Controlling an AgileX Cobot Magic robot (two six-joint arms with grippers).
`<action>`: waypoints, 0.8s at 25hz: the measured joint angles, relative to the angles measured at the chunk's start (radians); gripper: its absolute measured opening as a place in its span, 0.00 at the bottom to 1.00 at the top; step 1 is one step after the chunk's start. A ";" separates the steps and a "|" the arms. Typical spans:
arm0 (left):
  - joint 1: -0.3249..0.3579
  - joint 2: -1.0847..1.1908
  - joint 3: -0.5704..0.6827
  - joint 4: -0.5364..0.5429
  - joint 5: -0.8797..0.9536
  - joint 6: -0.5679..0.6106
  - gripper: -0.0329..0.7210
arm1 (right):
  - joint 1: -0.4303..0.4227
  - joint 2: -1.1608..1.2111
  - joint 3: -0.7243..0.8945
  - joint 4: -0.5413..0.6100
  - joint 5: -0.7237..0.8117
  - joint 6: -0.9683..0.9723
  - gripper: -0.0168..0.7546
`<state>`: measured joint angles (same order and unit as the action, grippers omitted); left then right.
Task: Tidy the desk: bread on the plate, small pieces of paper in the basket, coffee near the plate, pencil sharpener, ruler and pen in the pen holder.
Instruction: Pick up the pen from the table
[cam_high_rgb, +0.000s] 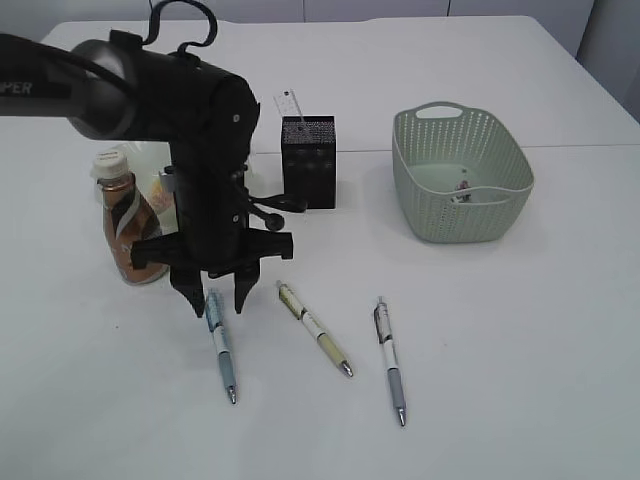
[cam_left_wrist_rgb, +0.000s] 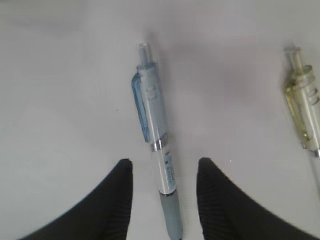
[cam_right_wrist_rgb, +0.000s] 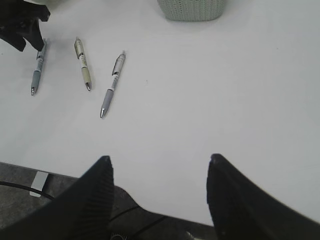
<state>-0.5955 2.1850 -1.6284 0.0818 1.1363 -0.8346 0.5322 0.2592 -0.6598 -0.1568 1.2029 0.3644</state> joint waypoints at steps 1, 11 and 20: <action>0.000 0.004 0.000 0.000 0.000 -0.002 0.45 | 0.000 0.000 -0.004 0.000 0.001 0.000 0.62; 0.000 0.049 0.000 -0.004 -0.005 -0.002 0.45 | 0.000 0.000 -0.010 0.000 0.009 0.000 0.62; 0.000 0.073 0.000 -0.004 -0.027 -0.002 0.45 | 0.000 0.000 -0.011 0.000 0.019 0.000 0.62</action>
<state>-0.5955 2.2582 -1.6284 0.0782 1.1090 -0.8369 0.5322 0.2592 -0.6704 -0.1568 1.2216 0.3644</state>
